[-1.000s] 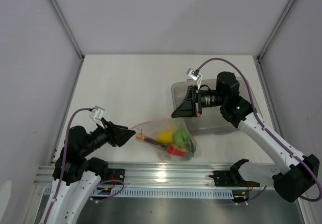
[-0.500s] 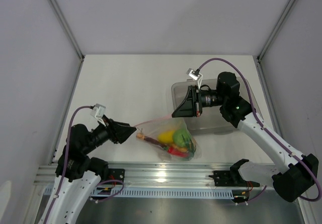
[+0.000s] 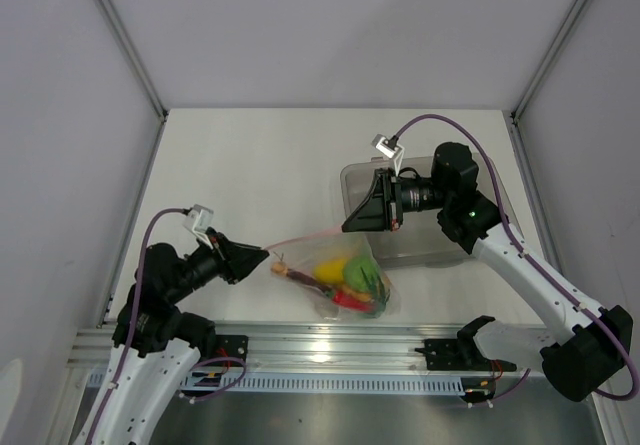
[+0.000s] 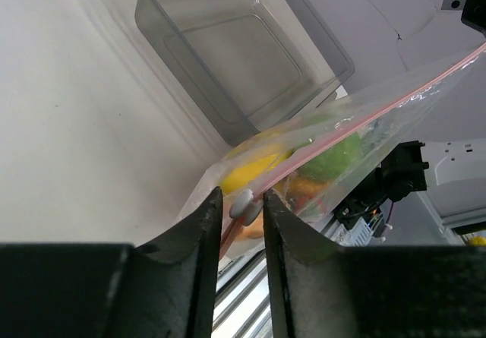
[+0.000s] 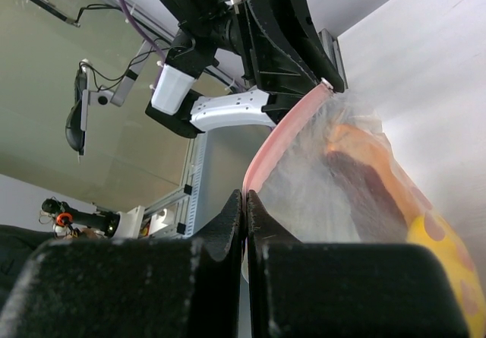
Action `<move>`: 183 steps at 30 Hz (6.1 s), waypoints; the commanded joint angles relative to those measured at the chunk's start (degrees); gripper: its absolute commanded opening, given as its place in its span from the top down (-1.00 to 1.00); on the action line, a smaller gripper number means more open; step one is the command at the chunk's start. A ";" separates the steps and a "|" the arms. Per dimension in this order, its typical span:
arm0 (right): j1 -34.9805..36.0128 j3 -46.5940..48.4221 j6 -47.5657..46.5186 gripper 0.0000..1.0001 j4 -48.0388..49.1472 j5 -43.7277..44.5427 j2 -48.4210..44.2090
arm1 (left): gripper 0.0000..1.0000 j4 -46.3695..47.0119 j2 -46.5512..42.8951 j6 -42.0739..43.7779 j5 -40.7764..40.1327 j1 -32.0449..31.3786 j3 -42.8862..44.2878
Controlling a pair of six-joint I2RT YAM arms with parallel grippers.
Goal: Place the food in the zip-top bag and seal the zipper
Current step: Place the zipper food storage bag at the center of the board.
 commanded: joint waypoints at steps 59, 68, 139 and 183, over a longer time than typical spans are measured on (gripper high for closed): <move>27.33 58.68 -52.72 -0.39 -63.28 30.34 32.54 | 0.99 -7.58 6.95 12.83 22.47 -0.17 16.59; 28.30 60.70 -53.87 -0.36 -64.16 27.80 35.79 | 0.99 -7.05 6.68 12.48 23.69 -0.17 16.59; 27.69 57.90 -52.64 1.00 -63.20 25.50 36.33 | 0.99 -25.68 -0.96 13.89 0.41 -0.17 23.09; 16.79 78.70 -43.50 1.00 -44.66 12.23 63.56 | -0.99 -21.91 -4.22 8.35 -29.83 -0.17 27.84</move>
